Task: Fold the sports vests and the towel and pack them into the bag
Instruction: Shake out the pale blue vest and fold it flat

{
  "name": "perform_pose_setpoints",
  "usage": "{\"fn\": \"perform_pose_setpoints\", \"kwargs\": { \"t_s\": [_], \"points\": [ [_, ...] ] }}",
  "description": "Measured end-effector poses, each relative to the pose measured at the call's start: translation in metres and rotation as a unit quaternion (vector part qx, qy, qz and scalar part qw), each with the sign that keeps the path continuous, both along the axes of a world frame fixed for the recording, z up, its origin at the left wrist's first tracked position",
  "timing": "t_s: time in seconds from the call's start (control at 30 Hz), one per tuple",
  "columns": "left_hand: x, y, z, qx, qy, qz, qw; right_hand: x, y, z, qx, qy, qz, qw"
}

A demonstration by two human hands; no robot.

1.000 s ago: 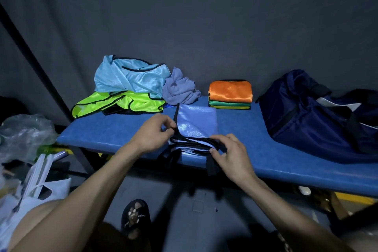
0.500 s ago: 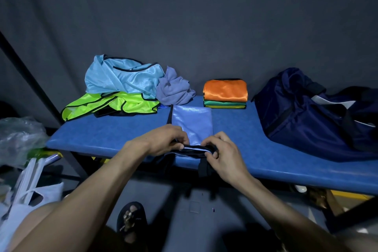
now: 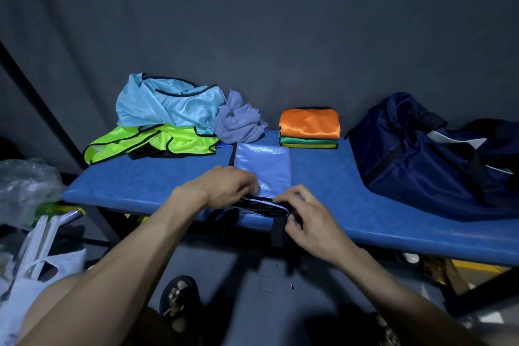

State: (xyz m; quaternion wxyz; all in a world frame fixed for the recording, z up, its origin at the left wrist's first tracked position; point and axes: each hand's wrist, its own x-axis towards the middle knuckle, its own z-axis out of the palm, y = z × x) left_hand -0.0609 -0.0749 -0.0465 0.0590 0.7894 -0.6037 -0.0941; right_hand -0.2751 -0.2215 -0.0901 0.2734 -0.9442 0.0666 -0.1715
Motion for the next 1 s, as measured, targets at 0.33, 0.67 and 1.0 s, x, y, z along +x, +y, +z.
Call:
{"fn": "perform_pose_setpoints", "kwargs": {
  "t_s": [0.33,0.67,1.0],
  "points": [
    [0.014,-0.004,0.001,0.028,0.053,-0.008,0.998,-0.007,0.003,-0.019,-0.171,0.02,0.061,0.983],
    [0.012,0.001,0.003,0.002,-0.061,0.009,0.998,-0.002,0.002,-0.013,-0.162,-0.019,0.039,0.986],
    [-0.014,-0.004,0.009,-0.011,-0.076,-0.014,0.997,-0.004,0.005,-0.008,-0.128,-0.027,0.021,0.991]
  ]
}}
